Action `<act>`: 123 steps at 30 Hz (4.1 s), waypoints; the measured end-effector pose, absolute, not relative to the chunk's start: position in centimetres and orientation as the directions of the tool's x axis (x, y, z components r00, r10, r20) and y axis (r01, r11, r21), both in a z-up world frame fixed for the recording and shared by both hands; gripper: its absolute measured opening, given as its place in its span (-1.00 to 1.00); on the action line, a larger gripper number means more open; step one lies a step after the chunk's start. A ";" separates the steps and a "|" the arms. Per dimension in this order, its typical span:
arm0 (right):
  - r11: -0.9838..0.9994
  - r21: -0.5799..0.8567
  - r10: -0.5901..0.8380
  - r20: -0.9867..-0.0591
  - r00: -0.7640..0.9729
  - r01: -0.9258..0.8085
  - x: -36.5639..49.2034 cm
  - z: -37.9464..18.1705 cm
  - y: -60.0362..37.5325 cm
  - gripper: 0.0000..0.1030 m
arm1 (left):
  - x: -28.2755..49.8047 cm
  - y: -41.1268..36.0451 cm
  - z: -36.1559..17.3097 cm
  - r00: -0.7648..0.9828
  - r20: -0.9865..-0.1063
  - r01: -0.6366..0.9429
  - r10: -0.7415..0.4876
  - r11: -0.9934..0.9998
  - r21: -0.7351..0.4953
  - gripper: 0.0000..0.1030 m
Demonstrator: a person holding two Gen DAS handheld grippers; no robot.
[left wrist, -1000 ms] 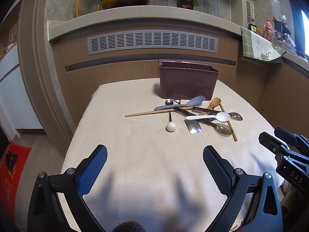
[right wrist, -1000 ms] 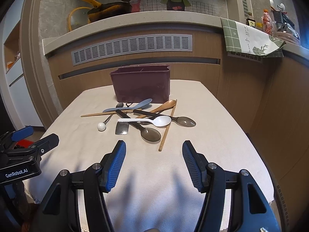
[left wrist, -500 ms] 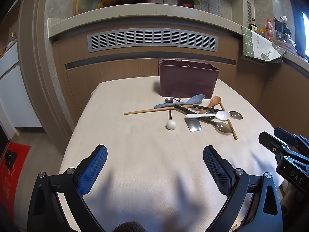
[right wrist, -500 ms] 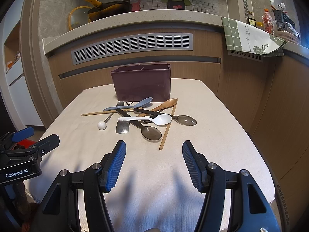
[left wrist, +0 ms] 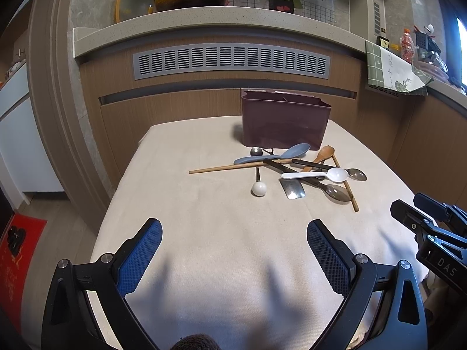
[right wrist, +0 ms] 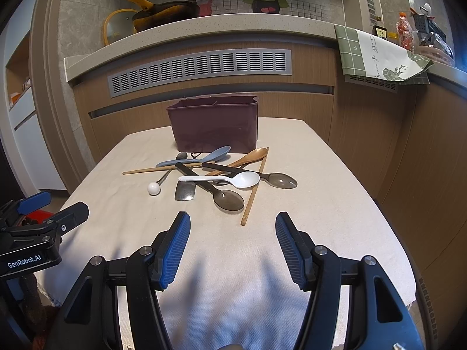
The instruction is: Organize utensils
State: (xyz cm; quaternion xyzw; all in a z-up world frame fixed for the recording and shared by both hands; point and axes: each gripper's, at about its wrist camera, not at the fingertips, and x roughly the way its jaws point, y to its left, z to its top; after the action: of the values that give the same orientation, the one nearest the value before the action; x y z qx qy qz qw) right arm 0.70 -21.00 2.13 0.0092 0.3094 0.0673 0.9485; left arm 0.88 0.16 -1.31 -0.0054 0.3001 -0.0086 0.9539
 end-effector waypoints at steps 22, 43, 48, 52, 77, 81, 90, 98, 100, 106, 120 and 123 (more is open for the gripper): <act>0.990 0.063 0.138 -0.591 0.795 -0.125 0.8 1.8 -21.0 0.13 | 1.2 0.2 -1.5 0.807 -0.589 0.027 -0.038 0.999 -0.027 0.92; 0.957 0.048 0.229 -0.727 0.648 -0.284 15.6 1.9 -20.6 0.08 | 17.6 3.6 -0.7 0.706 -0.690 0.202 -0.162 0.979 -0.023 0.93; 0.909 0.096 0.325 -0.775 0.543 -0.406 17.4 -0.4 -18.4 -0.12 | 20.0 5.9 -2.2 0.695 -0.698 0.160 -0.171 0.984 -0.082 0.89; 0.916 0.110 0.320 -0.781 0.537 -0.386 20.2 -1.0 -17.5 -0.13 | 20.9 7.1 -2.6 0.693 -0.702 0.114 -0.165 0.986 -0.119 0.73; 0.956 0.204 0.293 -0.689 0.663 -0.210 21.5 1.0 -20.5 -0.85 | 15.2 -0.4 -4.6 0.623 -0.726 0.236 -0.291 0.955 -0.180 -0.04; 0.971 0.169 0.240 -0.655 0.716 -0.171 19.1 2.6 -22.1 -0.87 | 14.7 -1.3 -4.6 0.642 -0.714 0.221 -0.278 0.959 -0.175 -0.11; 0.983 0.130 0.178 -0.575 0.798 -0.127 15.6 4.9 -24.2 -0.88 | 15.7 -1.8 -6.1 0.609 -0.759 0.143 -0.230 0.973 -0.180 -0.21; 0.964 0.201 0.262 -0.636 0.725 -0.172 14.9 2.8 -25.2 -0.70 | 16.3 -1.0 -6.9 0.592 -0.761 0.139 -0.267 0.963 -0.230 -0.56; 0.961 0.216 0.272 -0.661 0.699 -0.170 14.3 1.8 -25.7 -0.67 | 16.4 -0.9 -6.8 0.601 -0.757 0.141 -0.258 0.966 -0.217 -0.56; 0.937 0.341 0.314 -0.737 0.598 -0.072 12.2 -2.2 -28.5 -0.56 | 15.6 -0.2 -5.8 0.647 -0.721 0.160 -0.249 0.969 -0.191 -0.56; 0.947 0.306 0.312 -0.793 0.523 -0.100 15.6 -4.5 -22.5 -0.86 | 12.7 1.8 -1.7 0.734 -0.638 0.182 -0.233 0.972 -0.147 -0.56; 0.950 0.269 0.309 -0.766 0.563 -0.156 15.8 -2.4 -21.5 -0.88 | 12.7 1.6 0.2 0.768 -0.600 0.196 -0.222 0.974 -0.109 -0.56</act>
State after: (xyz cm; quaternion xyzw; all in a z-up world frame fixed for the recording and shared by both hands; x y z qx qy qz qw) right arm 15.80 -21.50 -2.41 0.0853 0.4482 0.1323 0.8800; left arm 12.69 1.64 0.20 -0.0197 0.3217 -0.1112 0.9401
